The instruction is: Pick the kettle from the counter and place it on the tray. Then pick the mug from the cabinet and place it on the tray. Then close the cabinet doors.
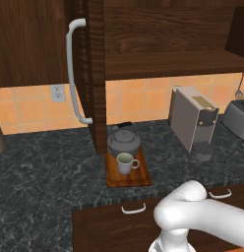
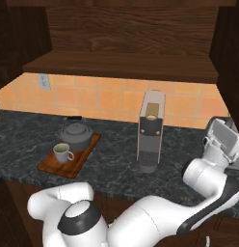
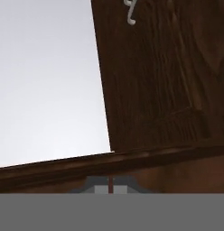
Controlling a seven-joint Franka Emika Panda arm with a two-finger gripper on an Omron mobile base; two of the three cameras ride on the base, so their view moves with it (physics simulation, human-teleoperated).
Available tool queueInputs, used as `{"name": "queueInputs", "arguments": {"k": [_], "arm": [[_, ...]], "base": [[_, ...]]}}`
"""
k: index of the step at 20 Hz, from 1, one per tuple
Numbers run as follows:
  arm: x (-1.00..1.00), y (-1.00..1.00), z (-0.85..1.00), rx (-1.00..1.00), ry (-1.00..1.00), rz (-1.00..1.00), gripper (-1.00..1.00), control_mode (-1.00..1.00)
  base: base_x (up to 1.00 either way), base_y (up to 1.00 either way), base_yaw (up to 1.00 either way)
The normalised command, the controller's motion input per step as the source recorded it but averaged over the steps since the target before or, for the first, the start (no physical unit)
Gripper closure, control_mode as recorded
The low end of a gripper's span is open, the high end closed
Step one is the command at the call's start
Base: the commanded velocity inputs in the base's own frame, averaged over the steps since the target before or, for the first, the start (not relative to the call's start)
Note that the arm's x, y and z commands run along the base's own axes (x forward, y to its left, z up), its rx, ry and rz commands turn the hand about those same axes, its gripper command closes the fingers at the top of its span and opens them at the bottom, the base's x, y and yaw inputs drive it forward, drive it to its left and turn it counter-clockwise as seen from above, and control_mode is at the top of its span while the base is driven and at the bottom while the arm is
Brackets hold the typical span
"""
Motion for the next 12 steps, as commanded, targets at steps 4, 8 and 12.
{"name": "queueInputs", "arguments": {"k": [4, 8, 12], "arm": [[-0.05, 0.0, 0.76, 0.0, -0.36, 0.09, 1.0, -1.0], [0.22, 0.07, -0.13, 0.0, 0.16, 0.12, 1.0, -1.0], [0.04, -0.18, 0.11, 0.0, 0.03, 0.06, 1.0, -1.0]], "base": [[0.0, 0.0, 0.0], [0.0, 0.0, 0.0], [0.0, 0.0, 0.0]]}}
